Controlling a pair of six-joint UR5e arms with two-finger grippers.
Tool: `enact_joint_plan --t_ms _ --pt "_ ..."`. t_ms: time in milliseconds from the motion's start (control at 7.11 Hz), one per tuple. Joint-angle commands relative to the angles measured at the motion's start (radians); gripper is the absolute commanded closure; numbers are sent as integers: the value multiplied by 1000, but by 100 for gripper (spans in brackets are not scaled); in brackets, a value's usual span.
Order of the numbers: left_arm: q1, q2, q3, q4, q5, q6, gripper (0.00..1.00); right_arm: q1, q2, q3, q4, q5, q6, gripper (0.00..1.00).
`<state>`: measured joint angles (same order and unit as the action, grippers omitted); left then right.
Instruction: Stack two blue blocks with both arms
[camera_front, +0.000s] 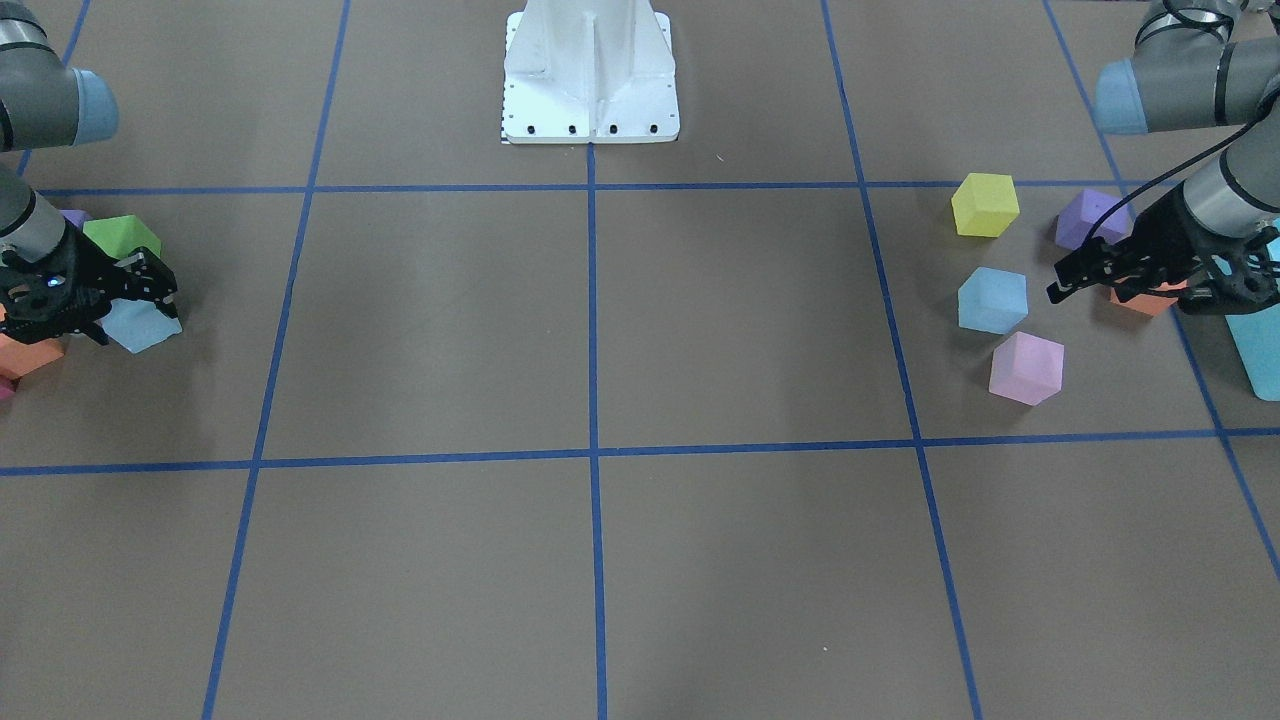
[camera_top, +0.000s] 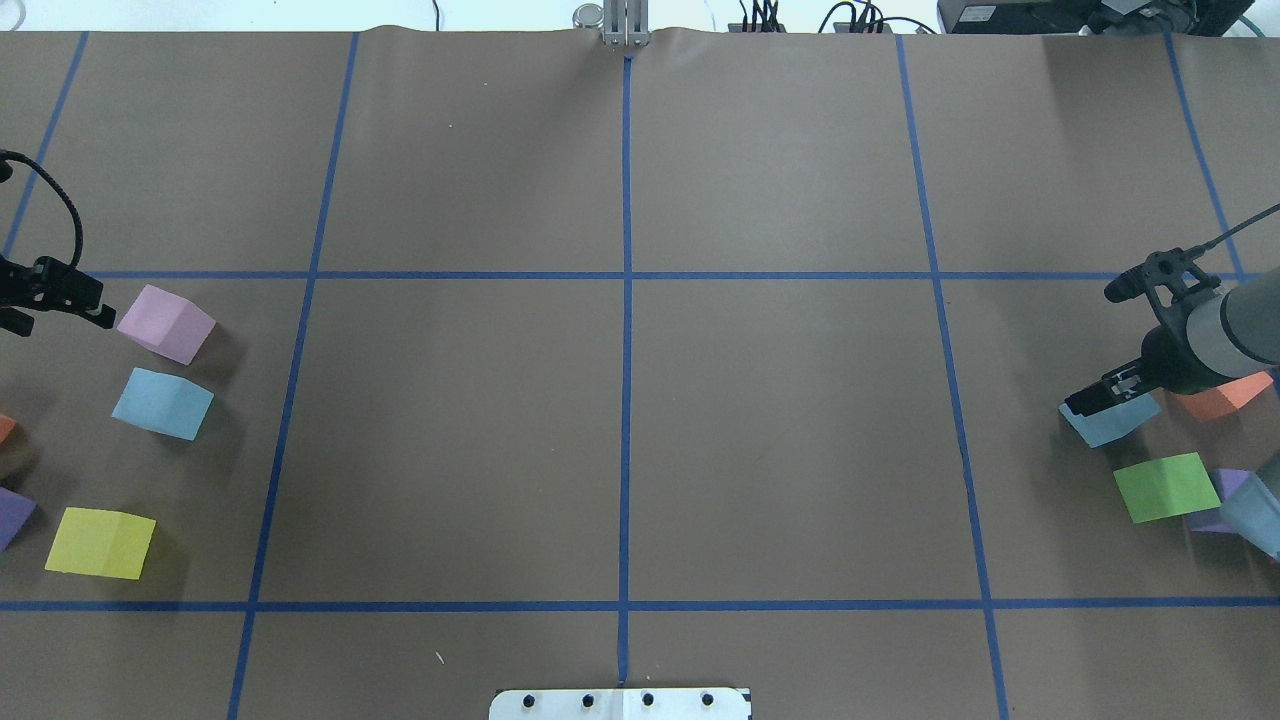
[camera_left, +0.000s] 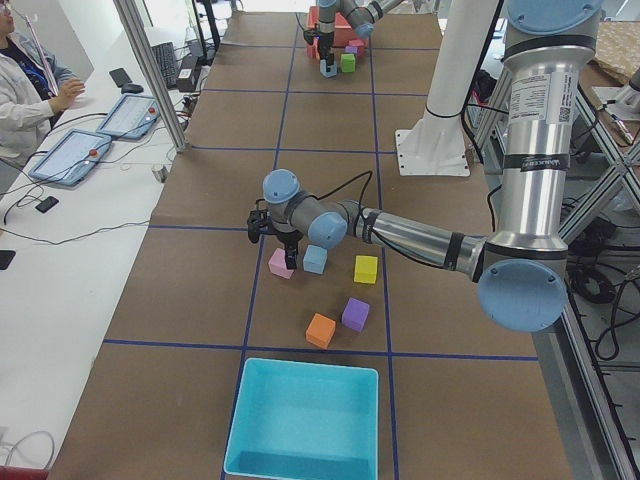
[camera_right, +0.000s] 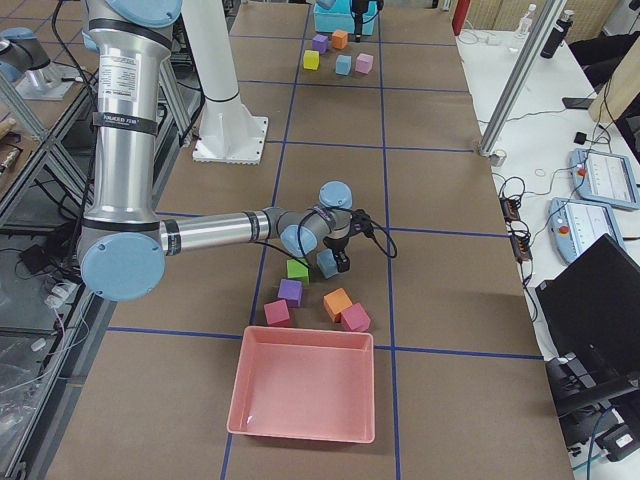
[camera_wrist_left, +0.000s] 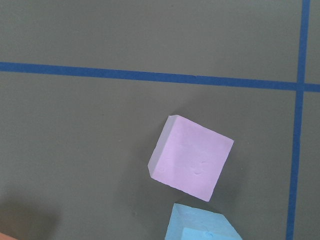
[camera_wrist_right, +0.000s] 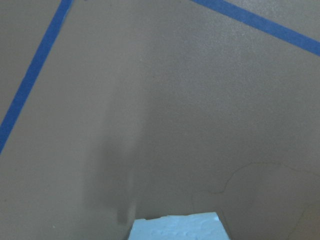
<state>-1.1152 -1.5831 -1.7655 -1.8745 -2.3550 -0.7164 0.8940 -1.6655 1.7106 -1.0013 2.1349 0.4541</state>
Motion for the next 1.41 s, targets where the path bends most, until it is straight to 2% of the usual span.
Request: enact_joint_plan --t_ms 0,281,422,844,984,1125,1266 --pt "0 0 0 0 0 0 1 -1 -5 1 1 -1 -2 39" --pt "0 0 -2 0 0 0 1 2 -7 24 1 -1 -2 40" --pt "0 -1 -2 0 2 0 1 2 -11 30 0 -1 -2 45" --pt "0 -2 -3 0 2 0 1 0 -8 30 0 -3 -2 45" --pt "0 -2 -6 0 3 0 1 0 -5 59 -11 11 0 44" --pt "0 -2 -15 0 8 2 1 11 3 108 -76 17 2 44" --pt "2 0 -31 0 8 5 1 11 30 185 -197 14 11 44"
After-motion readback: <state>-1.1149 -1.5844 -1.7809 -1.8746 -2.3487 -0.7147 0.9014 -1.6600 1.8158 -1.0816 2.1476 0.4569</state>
